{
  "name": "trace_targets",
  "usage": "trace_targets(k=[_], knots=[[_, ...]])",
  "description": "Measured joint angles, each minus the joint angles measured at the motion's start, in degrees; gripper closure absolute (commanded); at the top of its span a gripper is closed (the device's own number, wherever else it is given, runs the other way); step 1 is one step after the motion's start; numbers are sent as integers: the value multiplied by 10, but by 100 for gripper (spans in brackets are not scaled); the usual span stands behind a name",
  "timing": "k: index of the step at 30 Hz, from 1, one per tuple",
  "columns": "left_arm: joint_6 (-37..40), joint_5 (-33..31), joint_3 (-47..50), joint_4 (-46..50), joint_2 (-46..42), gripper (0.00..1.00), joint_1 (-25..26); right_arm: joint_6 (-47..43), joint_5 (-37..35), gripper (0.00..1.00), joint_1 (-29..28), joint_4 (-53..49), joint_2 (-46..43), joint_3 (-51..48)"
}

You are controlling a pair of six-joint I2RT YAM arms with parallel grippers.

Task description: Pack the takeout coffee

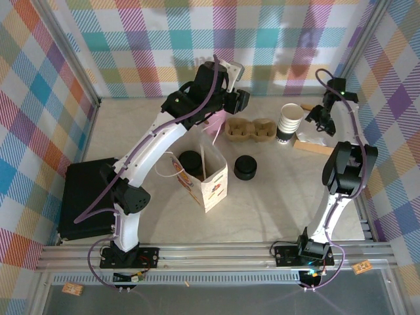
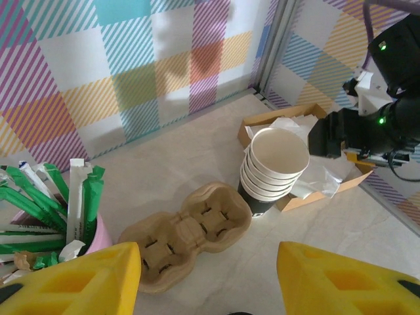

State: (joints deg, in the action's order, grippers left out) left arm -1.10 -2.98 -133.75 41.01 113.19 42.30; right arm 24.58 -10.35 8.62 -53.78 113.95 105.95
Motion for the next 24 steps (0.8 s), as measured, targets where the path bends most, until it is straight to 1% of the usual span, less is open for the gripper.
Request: trace_targets(k=[5,7,18,24], knots=[[-5,-1,18,-7,-5,43,0,1,-8,27,-55,21,-16,-25],[-7,-1,28,-6,-7,43,0,5,-9,27,-61,24,-15,-26],[-8,-2,30,12,-15,43,0,30,-28,27,-9,40,24,-4],[-10,-12,30,26,-23,43,0,31,-29,26,-4,42,28,-4]])
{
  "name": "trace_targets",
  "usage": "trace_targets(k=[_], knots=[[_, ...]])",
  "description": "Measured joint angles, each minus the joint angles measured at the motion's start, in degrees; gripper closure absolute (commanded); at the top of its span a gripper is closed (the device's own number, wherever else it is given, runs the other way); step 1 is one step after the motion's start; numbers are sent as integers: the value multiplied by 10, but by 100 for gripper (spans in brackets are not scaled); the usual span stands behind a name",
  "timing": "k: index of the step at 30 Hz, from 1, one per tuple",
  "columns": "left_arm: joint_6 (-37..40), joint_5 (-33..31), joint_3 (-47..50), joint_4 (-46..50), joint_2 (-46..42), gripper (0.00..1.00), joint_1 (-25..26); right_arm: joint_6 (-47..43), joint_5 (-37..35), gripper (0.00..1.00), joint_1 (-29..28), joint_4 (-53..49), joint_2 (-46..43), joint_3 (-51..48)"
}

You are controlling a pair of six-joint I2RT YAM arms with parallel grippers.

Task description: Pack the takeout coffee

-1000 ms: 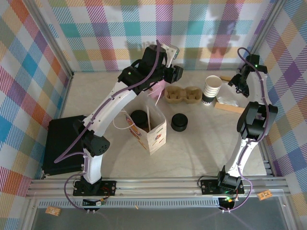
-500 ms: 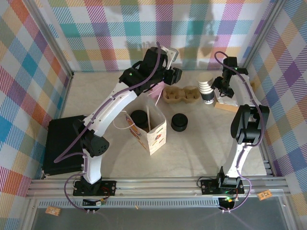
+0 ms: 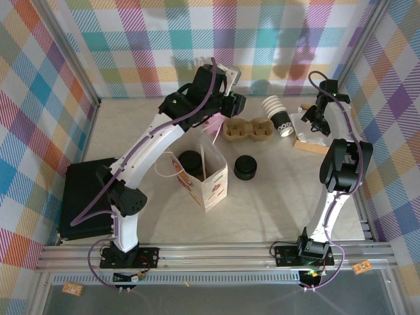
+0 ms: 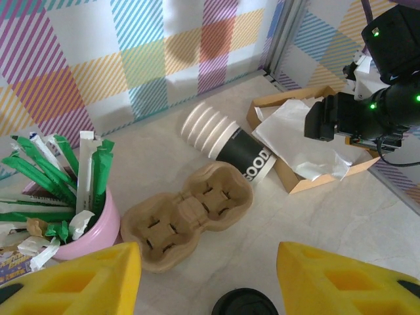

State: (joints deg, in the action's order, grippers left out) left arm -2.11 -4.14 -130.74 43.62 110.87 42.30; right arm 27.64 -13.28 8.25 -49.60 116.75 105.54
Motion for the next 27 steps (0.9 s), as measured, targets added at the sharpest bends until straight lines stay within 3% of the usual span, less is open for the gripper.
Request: trace_targets(k=[9,19,24,27], knots=[[-26,0,0,0,-1,44,0,2,5,12,6,-6,72,86],[-68,-13,0,13,-1,45,0,5,35,7,30,-31,162,154],[-78,-21,0,28,-1,46,0,12,59,13,45,-44,191,168],[-81,-28,0,29,-1,46,0,21,75,33,48,-49,204,168]])
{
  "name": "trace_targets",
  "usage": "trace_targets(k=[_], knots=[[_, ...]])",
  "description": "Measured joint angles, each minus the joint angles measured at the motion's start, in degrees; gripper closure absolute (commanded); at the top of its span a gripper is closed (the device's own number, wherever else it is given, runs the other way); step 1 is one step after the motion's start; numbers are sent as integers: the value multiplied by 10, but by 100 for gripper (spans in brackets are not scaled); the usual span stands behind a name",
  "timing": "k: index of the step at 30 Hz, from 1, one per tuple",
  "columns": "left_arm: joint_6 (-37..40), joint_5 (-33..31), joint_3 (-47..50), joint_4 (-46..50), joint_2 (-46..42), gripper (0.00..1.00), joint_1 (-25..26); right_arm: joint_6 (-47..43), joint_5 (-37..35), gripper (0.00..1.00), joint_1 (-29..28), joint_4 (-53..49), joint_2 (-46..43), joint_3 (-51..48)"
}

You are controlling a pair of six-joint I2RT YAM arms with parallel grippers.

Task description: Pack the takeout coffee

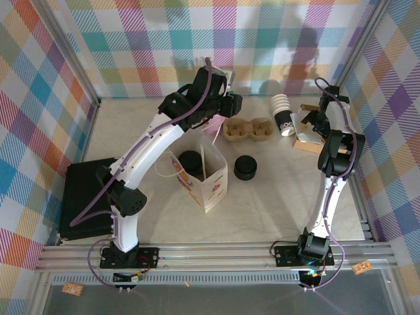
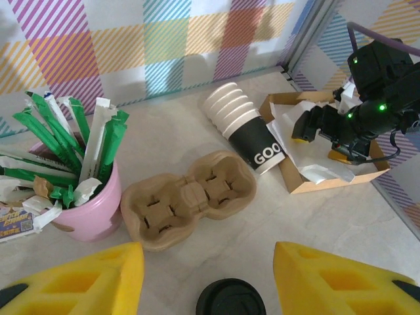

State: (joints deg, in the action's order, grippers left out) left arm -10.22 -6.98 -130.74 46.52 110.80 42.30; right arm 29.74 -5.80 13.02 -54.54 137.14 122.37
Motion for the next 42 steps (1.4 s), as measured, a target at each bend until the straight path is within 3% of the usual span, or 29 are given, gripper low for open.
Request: trace_targets(k=[9,20,32,42], knots=[[-6,-8,0,0,0,46,0,9,30,99,5,-4,11,0],[-7,-12,20,-1,-26,46,0,0,28,100,5,-6,-24,0],[-4,-12,86,-33,-66,46,0,-16,33,100,-3,33,-143,-80],[3,-41,166,-74,-131,45,0,-26,58,100,-99,100,-256,-156]])
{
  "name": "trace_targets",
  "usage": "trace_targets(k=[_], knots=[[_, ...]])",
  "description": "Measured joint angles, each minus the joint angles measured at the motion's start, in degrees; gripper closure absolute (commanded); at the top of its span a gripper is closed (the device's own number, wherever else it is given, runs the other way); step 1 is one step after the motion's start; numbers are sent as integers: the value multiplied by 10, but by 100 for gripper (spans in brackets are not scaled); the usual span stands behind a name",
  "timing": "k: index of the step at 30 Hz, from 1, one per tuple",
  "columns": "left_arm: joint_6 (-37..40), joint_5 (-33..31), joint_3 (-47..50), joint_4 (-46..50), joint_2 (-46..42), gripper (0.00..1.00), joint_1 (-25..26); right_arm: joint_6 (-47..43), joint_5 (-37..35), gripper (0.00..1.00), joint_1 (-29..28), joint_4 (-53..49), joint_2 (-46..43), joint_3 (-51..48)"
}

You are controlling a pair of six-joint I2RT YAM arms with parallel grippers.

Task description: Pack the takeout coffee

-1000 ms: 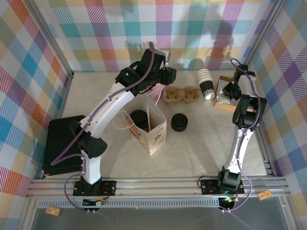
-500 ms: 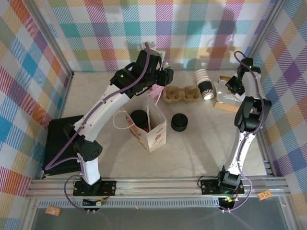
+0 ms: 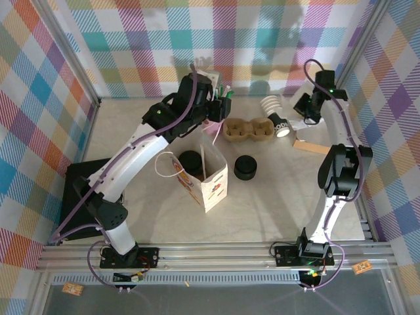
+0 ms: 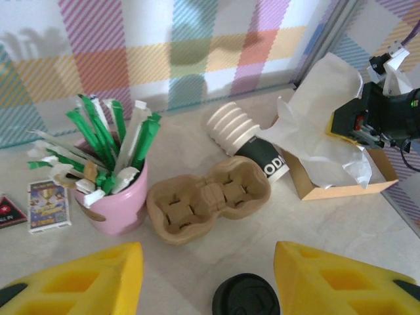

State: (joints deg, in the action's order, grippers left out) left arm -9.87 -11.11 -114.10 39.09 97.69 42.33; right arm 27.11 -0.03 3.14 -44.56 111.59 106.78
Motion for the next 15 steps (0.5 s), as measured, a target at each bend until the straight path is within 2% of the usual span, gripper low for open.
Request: trace_targets(k=[7,11,15], knots=[[5,-43,48,-13,-59,45,0,-53,-3,100,-92,35,-77,-21],[5,-61,80,-17,-92,45,-1,-101,-1,100,-150,81,-161,-68],[3,-65,85,0,-112,45,-4,-140,35,100,-195,151,-242,-121]])
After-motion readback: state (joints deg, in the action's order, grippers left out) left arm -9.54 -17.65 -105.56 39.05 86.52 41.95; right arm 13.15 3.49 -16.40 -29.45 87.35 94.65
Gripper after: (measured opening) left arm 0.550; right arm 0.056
